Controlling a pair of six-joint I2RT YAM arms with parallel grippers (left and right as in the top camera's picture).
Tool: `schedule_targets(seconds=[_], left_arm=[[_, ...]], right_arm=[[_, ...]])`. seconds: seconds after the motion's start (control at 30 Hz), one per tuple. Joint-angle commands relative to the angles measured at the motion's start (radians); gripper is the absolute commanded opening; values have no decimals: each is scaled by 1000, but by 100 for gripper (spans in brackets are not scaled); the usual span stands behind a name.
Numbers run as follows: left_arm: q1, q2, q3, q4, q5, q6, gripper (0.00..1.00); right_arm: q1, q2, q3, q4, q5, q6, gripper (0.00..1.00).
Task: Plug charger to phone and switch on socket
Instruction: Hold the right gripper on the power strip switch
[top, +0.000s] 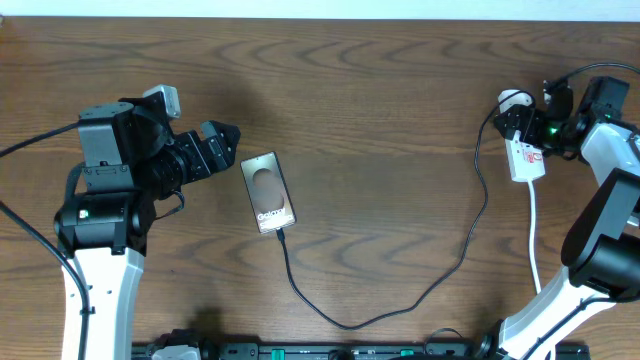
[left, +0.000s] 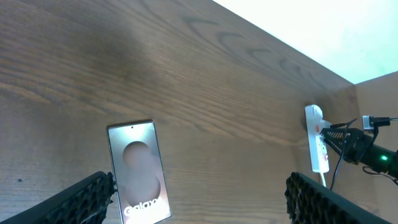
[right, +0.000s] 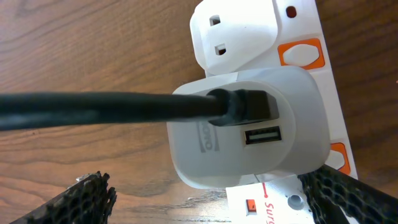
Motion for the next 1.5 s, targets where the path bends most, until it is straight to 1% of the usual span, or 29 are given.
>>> schedule_targets(seconds=[0.0,0.23,0.37,0.5,0.8,1.23,1.47], left_arm=[[-2,-6,0,-12,5,26,90],[-2,-6,0,-15,5,29,90],[-2,-6,0,-15,5,29,90],[-2,-6,0,-14,5,29,90],[-2,-6,0,-14,5,29,90],[-2,-6,0,-15,5,29,90],[-2,-6,0,-15,5,29,90]], right_arm=[[15,12,-9,3,-83,9,97],[15,30,-9,7,-79,8,97],[14,29,8,-12,27,5,97],[10,29,41,-67,57,-34,97],[-14,29,100,-64,61,-42,97],[5,34,95,-69,56,-29,97],[25,79,95,-66,32,-2,96]])
